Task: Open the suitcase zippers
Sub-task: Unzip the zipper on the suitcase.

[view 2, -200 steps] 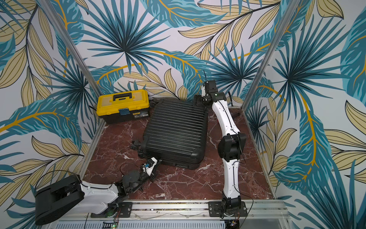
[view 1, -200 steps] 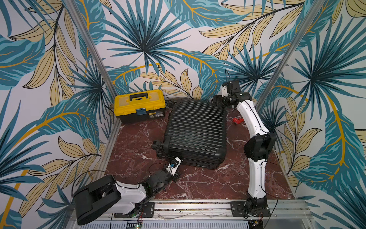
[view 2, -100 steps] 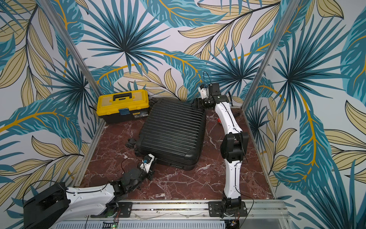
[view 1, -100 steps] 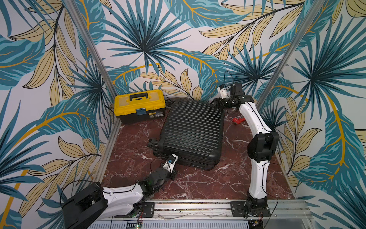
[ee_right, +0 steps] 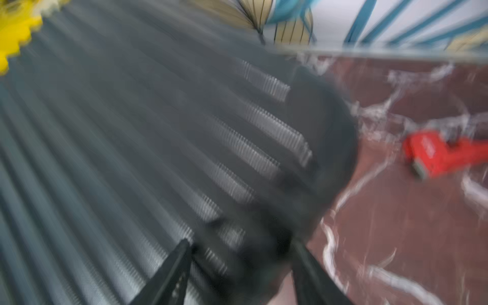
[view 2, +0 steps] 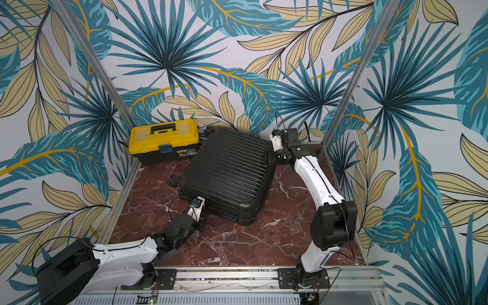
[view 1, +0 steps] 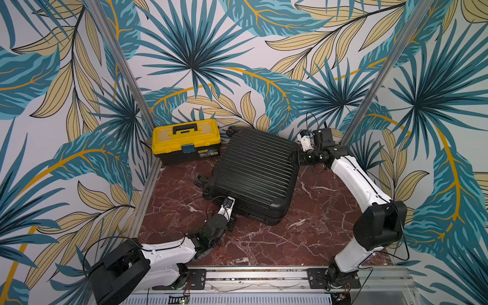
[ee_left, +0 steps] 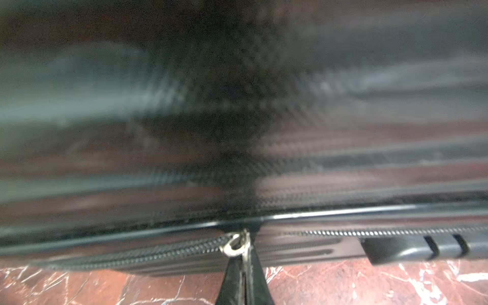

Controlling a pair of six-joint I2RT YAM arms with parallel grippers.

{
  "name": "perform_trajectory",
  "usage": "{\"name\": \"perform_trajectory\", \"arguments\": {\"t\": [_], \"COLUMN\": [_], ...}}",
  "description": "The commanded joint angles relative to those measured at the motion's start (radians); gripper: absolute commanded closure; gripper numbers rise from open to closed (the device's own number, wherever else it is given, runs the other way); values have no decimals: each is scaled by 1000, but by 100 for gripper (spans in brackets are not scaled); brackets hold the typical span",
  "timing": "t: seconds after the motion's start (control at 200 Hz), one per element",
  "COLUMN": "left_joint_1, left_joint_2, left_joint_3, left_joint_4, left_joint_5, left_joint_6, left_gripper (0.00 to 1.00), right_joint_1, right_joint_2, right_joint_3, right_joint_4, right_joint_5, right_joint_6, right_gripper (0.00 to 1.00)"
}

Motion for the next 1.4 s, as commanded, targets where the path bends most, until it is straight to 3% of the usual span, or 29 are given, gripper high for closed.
{"name": "perform_trajectory", "arguments": {"t": [0.0, 0.085, 0.215, 0.33, 0.676, 0.916, 1.212, 1.397], "left_joint_1": [-1, -1, -1, -1, -6, -24, -119, -153], "left_joint_2": [1, -5, 3, 4, -17, 10, 127, 209], "left_joint_3": [86, 70, 58, 53, 16, 29, 104, 181], "left_joint_4": [135, 136, 135, 135, 135, 135, 135, 136], "left_joint_5": [82, 97, 133, 162, 206, 206, 217, 245], "left_joint_6": [19, 9, -9, 0, 16, 45, 102, 108], "left_gripper": [100, 100, 100, 100, 100, 100, 100, 100], "right_joint_1": [102, 168, 291, 423, 660, 716, 717, 716], "right_joint_2": [-84, -167, -121, -118, 191, 338, 418, 456], "right_joint_3": [-60, -6, 108, 99, 461, 558, 539, 535], "right_joint_4": [-282, -301, -429, -381, -461, -509, -503, -477], "right_joint_5": [75, 81, 84, 101, 282, 348, 333, 288], "right_joint_6": [51, 61, 110, 118, -14, -85, -65, -45], "right_gripper": [38, 31, 25, 24, 25, 27, 49, 53]}}
